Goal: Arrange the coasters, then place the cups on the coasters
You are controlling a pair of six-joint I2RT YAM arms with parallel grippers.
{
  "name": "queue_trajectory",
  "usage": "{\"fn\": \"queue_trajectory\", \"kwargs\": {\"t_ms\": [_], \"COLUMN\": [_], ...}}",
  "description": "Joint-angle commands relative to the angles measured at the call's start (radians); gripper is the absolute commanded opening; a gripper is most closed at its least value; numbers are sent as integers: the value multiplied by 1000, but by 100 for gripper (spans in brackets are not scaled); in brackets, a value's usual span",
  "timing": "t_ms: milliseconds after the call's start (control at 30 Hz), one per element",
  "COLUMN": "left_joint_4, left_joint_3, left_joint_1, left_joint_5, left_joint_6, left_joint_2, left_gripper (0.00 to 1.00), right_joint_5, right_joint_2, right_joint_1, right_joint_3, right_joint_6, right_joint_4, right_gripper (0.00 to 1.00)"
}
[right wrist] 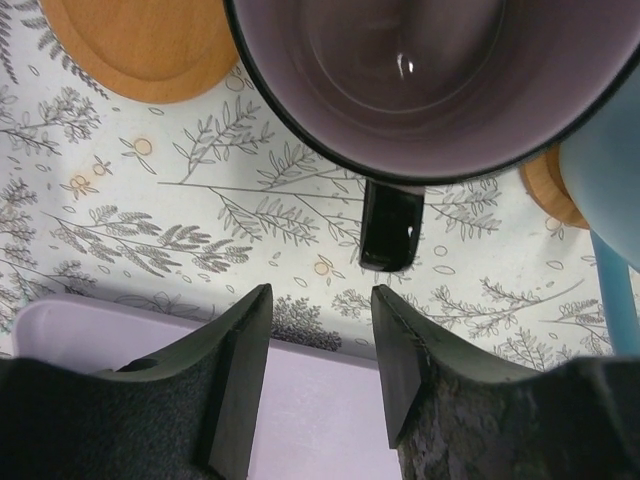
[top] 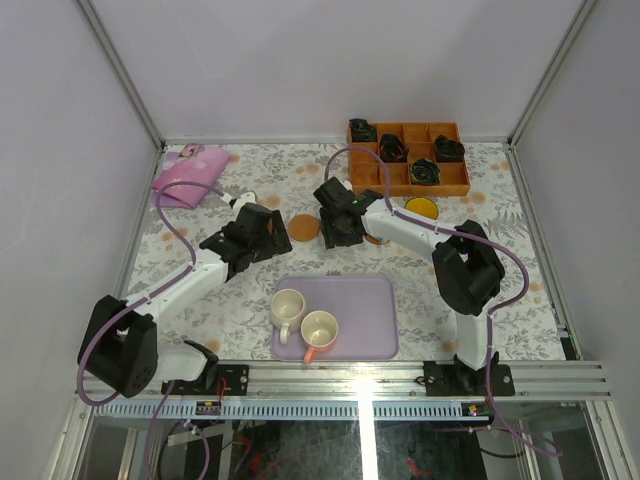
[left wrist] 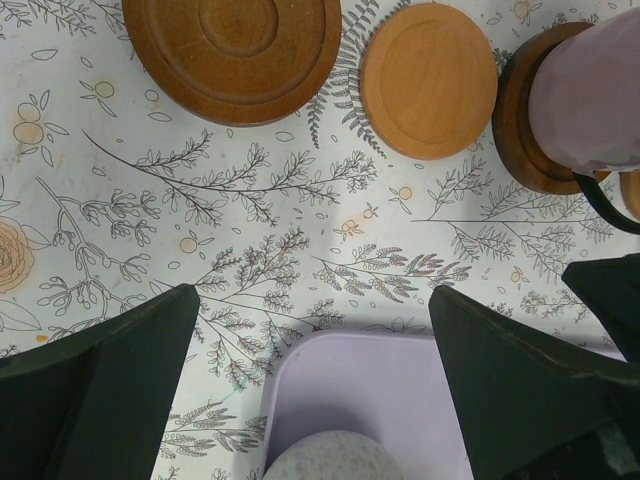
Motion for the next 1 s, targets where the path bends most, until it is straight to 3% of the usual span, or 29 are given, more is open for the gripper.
{"fn": "queue_trajectory", "kwargs": {"t_ms": [0, 333, 967], "left_joint_4": [17, 24, 28], "left_joint_3": [-11, -13, -18], "left_joint_1": [8, 8, 8], "left_joint_5": [-4, -2, -4], "left_joint_6": [11, 12, 16], "left_joint_2": [-26, -28, -15], "left_gripper": [100, 100, 100], "right_joint_5": [52, 134, 49], "right_joint_2": [-91, -33, 52], "right_joint_1": [10, 8, 0], "right_joint_3": [-18, 38, 135], "right_joint_6": [-2, -39, -72], "right_joint_4": [-20, -14, 24], "right_gripper": [53, 65, 64]}}
